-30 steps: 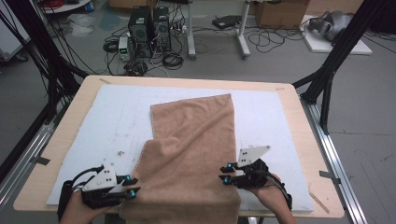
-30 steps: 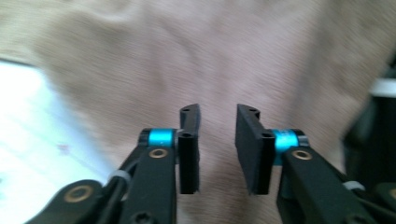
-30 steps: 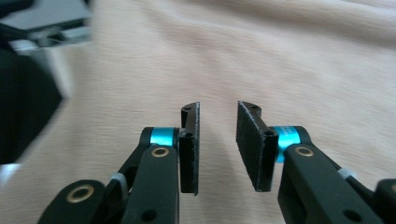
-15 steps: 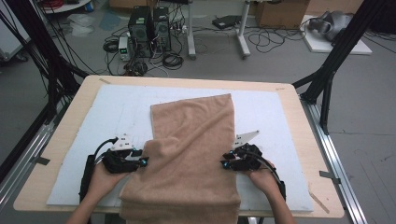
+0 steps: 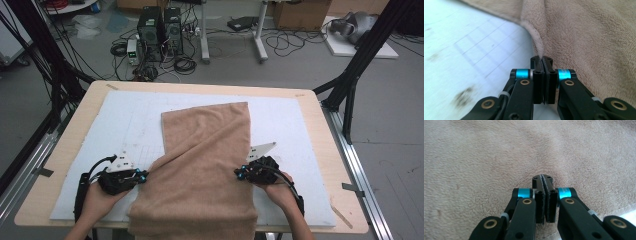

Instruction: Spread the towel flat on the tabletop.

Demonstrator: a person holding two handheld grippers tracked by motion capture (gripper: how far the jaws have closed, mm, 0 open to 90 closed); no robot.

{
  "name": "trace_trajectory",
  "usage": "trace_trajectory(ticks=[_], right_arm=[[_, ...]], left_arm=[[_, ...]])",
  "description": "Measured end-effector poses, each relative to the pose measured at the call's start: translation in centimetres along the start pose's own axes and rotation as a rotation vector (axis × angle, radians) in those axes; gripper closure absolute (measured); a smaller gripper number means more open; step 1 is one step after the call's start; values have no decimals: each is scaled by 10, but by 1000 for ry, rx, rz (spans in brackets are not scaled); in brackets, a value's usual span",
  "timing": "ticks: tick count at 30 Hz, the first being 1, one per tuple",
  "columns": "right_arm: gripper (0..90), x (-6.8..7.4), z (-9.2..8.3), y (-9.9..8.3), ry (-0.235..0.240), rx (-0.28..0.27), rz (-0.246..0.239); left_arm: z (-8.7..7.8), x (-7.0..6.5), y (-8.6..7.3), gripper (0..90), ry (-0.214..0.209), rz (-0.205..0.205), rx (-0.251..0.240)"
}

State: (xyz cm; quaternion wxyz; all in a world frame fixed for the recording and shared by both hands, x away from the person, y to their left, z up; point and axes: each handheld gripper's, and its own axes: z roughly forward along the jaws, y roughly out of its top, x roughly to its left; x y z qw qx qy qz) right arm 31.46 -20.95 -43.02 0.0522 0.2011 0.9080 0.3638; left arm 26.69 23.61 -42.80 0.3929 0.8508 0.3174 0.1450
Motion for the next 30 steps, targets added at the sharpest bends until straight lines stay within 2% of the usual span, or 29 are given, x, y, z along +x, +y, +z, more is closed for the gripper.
trace_trajectory(ticks=[7, 12, 15, 16, 17, 18, 21, 23, 26, 28, 30], right_arm=[[894, 6, -1, -6, 17, 1, -3], [895, 13, -8, -9, 41, -2, -13], [895, 17, -13, -9, 49, -3, -31], [895, 18, -16, -9, 53, -9, -33], [893, 18, -17, -9, 54, -13, -30], [883, 17, -20, -9, 59, -21, -28], [804, 11, -26, -7, 39, -63, -12], [769, 5, -28, -3, 5, -63, -6], [756, -5, -26, 3, -22, -64, 6], [743, -14, -23, 7, -43, -64, 23], [724, -21, -20, 8, -66, -66, 32]], left_arm=[[-16, -9, -4, 880, 0, 31, -12], [-23, -6, -10, 880, 7, 15, -11], [-25, -5, -11, 876, -24, 7, -22], [-25, -5, -10, 860, -36, 5, -32], [-27, -5, -7, 802, -42, 2, -45], [-28, -4, -5, 737, -49, -5, -51], [-28, 0, 6, 683, -45, -5, -74], [-23, 5, 14, 675, -33, -9, -85], [-11, 15, 27, 676, -9, -29, -94], [-2, 24, 37, 688, 25, -29, -107], [8, 32, 45, 706, 26, -44, -116]])
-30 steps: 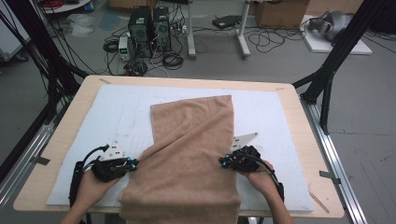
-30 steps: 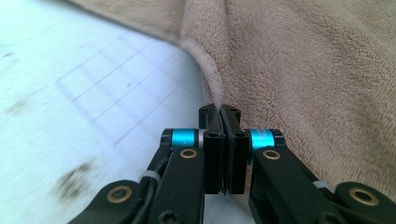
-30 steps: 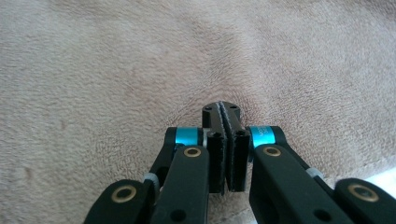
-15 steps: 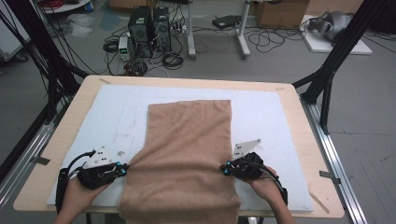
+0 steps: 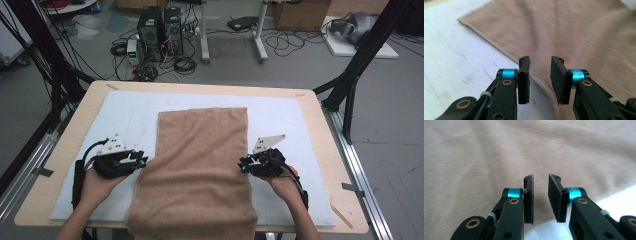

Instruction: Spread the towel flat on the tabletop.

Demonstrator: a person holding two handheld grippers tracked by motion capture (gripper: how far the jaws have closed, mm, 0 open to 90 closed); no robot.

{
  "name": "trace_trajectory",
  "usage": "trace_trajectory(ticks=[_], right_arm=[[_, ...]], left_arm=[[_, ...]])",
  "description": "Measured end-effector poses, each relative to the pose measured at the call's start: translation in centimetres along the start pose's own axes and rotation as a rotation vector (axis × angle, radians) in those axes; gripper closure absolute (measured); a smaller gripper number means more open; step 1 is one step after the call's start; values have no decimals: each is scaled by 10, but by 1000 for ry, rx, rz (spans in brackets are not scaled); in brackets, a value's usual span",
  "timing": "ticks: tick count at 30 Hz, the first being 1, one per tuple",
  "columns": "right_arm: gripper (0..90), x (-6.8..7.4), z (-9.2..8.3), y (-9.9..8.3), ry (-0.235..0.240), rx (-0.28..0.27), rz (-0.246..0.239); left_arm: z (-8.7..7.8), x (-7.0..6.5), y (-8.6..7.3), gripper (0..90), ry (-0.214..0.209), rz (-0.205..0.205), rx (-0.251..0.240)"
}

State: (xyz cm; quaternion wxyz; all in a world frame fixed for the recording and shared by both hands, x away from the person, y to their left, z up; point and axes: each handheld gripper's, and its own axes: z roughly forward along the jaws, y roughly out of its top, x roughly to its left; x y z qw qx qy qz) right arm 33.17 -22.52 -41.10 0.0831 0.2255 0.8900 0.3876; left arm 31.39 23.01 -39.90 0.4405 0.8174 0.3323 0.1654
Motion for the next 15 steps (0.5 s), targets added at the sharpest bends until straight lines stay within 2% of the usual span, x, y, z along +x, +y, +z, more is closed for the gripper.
trace_trajectory(ticks=[2, 4, 8, 11, 12, 14, 15], right_arm=[[713, -7, 5, 1, -30, 13, 18], [714, -11, 11, 0, -42, 16, 32], [703, -16, 22, -3, -39, 49, 55], [694, -17, 23, -4, -33, 47, 57], [692, -17, 22, -4, -30, 45, 55], [686, -17, 22, -4, -26, 43, 57], [682, -16, 23, -4, -22, 46, 57]], left_arm=[[17, 9, 6, 746, 7, -2, 5], [38, 19, 9, 754, 31, -26, 45], [68, 26, 10, 723, 55, -34, 119], [81, 27, 8, 722, 72, -32, 178], [82, 28, 8, 741, 73, -34, 172], [83, 29, 8, 853, 88, -46, 170], [83, 28, 9, 862, 93, -47, 171]])
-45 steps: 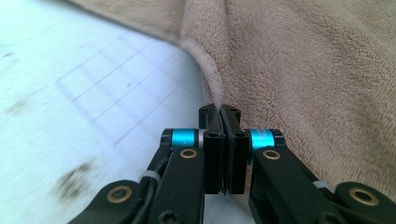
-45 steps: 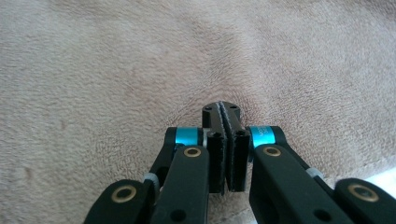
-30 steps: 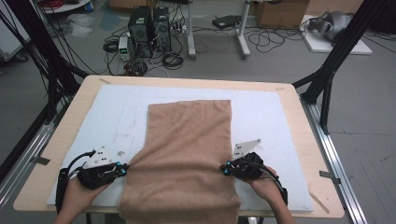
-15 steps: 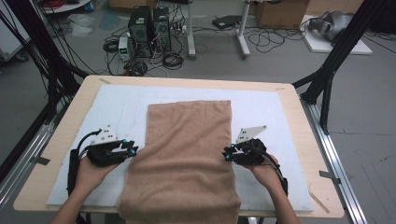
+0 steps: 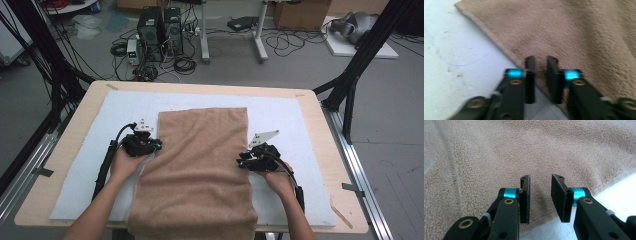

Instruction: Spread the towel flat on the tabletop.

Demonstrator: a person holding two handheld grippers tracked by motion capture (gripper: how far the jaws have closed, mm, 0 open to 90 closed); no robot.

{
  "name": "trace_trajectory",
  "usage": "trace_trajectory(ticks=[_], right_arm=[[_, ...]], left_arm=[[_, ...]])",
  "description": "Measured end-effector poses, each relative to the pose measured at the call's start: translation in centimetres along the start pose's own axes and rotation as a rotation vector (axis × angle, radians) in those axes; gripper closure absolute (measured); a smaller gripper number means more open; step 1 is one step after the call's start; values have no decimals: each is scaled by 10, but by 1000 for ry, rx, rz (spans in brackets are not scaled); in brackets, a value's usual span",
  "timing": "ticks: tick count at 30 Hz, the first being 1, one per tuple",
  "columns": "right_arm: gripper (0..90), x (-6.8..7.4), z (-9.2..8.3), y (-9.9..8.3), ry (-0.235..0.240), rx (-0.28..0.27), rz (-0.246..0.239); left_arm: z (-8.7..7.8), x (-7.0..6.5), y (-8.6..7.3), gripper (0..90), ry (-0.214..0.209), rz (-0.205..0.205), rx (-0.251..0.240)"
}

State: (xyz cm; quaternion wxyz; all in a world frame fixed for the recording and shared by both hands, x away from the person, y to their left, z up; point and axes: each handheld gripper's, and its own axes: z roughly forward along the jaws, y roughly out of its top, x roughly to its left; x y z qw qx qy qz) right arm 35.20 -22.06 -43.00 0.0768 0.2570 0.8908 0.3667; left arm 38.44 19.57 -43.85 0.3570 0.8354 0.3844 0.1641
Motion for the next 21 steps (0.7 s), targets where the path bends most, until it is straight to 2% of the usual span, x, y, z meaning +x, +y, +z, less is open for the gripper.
trace_trajectory(ticks=[2, 4, 8, 10, 12, 15, 16, 18, 21], right_arm=[[674, 1, 2, 0, 1, 5, -3], [670, 2, 2, 1, 2, 7, -5], [670, 3, 0, 2, 4, -1, -17], [667, 3, 0, 2, -3, 2, -13], [665, 3, -1, 1, 6, 1, -1], [656, 5, -2, 2, 14, -5, -11], [652, 6, -2, 3, 19, -9, -20], [648, 12, -6, 4, 25, -12, -44], [643, 19, -11, 6, 37, -21, -64]], left_arm=[[0, 0, 0, 873, 6, 9, 2], [-1, 0, 1, 878, 35, 33, 12], [-3, 9, 0, 881, 83, 1, 7], [-4, 12, -1, 881, 94, -21, 1], [-4, 14, -1, 880, 87, -30, -4], [-7, 12, 0, 859, 69, -22, -13], [-8, 11, 0, 820, 54, -18, -23], [-16, 6, 2, 780, 25, -10, -55], [-24, -2, 4, 735, -27, 14, -77]])
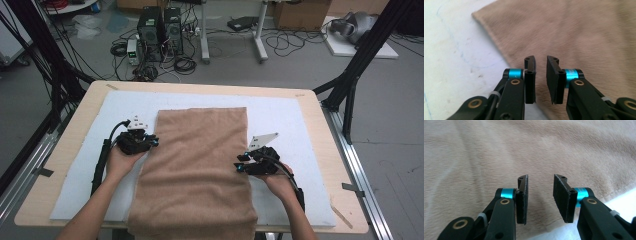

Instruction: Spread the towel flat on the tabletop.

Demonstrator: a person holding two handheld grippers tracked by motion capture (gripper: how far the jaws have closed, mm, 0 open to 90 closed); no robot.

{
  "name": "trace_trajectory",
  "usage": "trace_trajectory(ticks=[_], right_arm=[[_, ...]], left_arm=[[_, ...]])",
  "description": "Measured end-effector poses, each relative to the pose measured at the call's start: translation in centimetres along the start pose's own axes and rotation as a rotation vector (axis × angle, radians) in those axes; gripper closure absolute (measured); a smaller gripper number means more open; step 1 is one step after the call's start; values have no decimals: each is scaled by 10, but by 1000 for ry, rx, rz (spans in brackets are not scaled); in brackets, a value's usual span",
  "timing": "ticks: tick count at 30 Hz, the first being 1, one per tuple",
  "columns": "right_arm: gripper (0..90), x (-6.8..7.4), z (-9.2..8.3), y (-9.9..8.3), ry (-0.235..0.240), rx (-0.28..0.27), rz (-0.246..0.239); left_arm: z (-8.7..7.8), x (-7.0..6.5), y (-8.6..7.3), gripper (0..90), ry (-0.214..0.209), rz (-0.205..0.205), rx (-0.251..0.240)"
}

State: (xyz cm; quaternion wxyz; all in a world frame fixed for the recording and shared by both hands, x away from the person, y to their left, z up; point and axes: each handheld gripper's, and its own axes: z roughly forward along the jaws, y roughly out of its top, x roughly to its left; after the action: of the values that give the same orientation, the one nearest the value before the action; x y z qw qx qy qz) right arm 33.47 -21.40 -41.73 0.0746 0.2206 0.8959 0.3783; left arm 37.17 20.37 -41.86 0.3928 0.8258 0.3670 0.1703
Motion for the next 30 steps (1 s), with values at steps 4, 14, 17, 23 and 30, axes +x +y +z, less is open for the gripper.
trace_trajectory(ticks=[4, 14, 17, 23, 30], right_arm=[[615, 2, 0, -1, 10, 14, -2], [867, -9, 19, -2, 20, 89, 20], [877, -13, 18, 1, -44, 79, 21], [834, -29, 15, -3, -114, 16, 92], [743, -13, 4, -3, -47, -5, 55]], left_arm=[[-1, -12, -4, 664, -56, 67, 46], [11, -16, -12, 857, -63, 106, 113], [13, -11, -11, 862, -9, 90, 92], [15, -3, -9, 807, 45, 20, 36], [-9, -12, -9, 679, 5, 46, -17]])
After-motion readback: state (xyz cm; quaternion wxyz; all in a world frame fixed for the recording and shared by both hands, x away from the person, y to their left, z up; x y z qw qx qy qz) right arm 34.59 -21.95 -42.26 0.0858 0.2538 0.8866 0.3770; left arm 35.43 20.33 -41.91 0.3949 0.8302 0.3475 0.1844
